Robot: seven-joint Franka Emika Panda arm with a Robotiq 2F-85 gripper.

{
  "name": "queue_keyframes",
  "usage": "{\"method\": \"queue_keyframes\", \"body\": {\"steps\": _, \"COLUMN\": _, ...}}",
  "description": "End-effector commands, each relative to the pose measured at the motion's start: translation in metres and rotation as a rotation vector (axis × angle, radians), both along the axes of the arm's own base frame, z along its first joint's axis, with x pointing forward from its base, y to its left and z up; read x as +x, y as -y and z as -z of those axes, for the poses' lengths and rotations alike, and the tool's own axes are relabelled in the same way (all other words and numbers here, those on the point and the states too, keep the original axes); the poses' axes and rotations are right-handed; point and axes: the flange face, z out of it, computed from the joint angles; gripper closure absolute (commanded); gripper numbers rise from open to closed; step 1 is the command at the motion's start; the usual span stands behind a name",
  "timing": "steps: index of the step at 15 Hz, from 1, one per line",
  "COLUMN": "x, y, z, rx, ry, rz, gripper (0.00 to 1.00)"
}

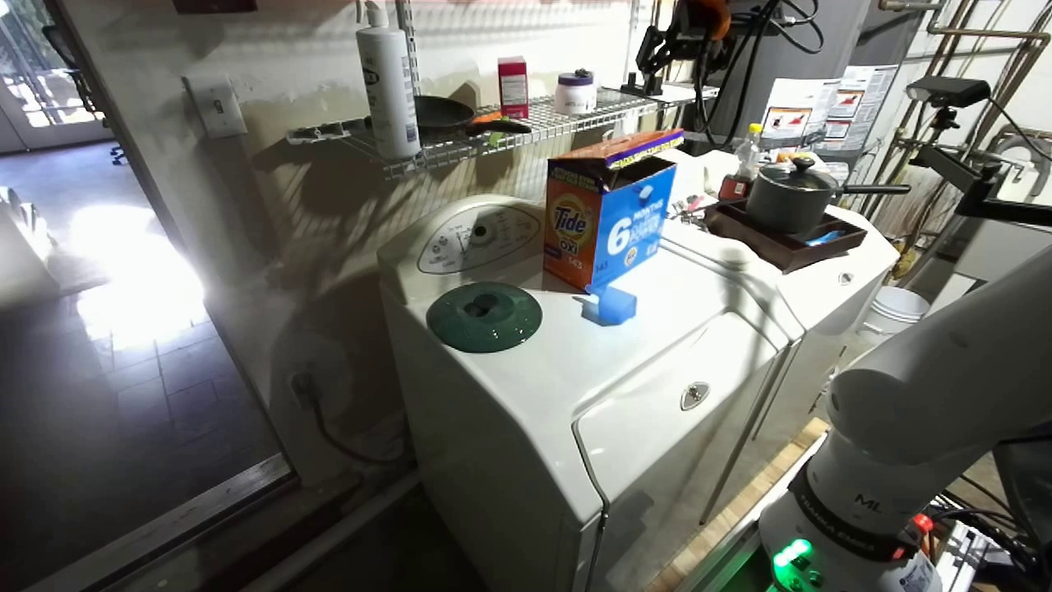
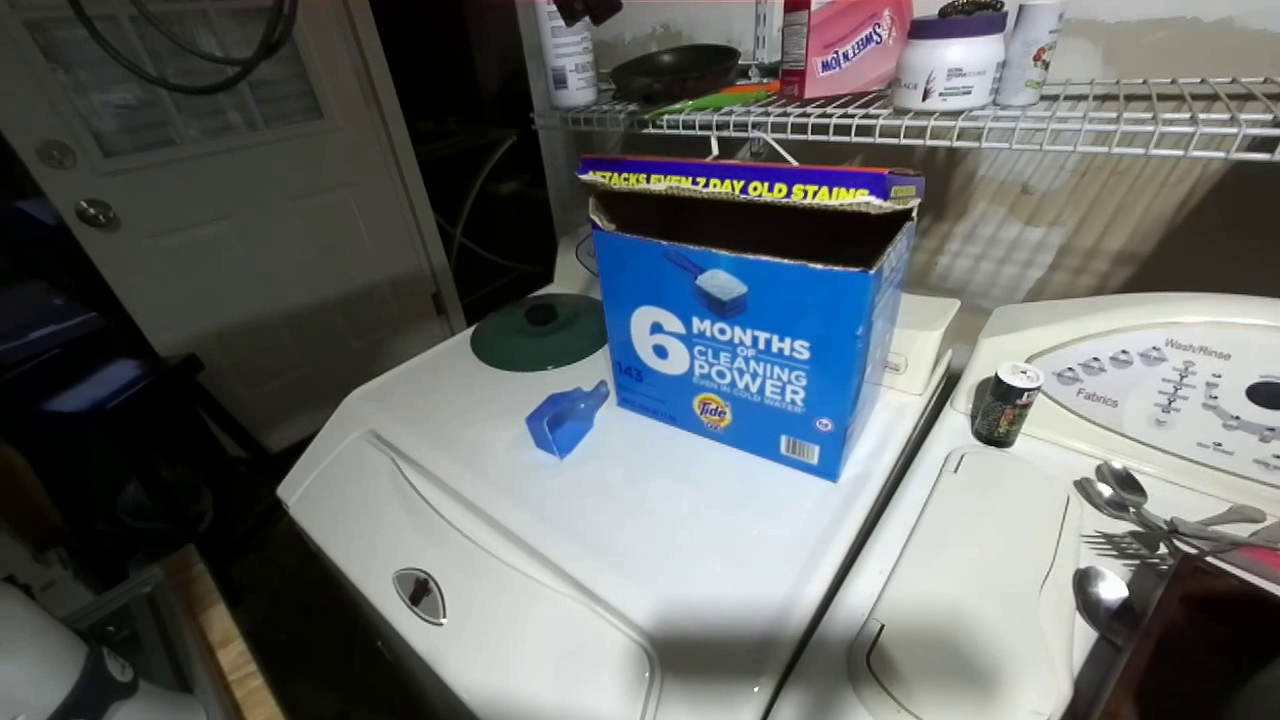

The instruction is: Remove the purple cup from the rack and put it in the blue box

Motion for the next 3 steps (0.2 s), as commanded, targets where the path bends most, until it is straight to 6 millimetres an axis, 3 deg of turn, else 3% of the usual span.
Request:
{"method": "queue_keyframes", "body": {"steps": 1, "x": 0.0003, "y": 0.0003, "z": -0.0008, "rx": 0.000, "ry": -0.001, "rz": 0.000, "gripper": 0.00}}
{"method": "queue_keyframes", "body": {"steps": 3, "x": 0.0003, "y": 0.0003, "z": -0.0008, "rx": 0.001, "ry": -0.001, "rz": 0.000, "gripper": 0.00}}
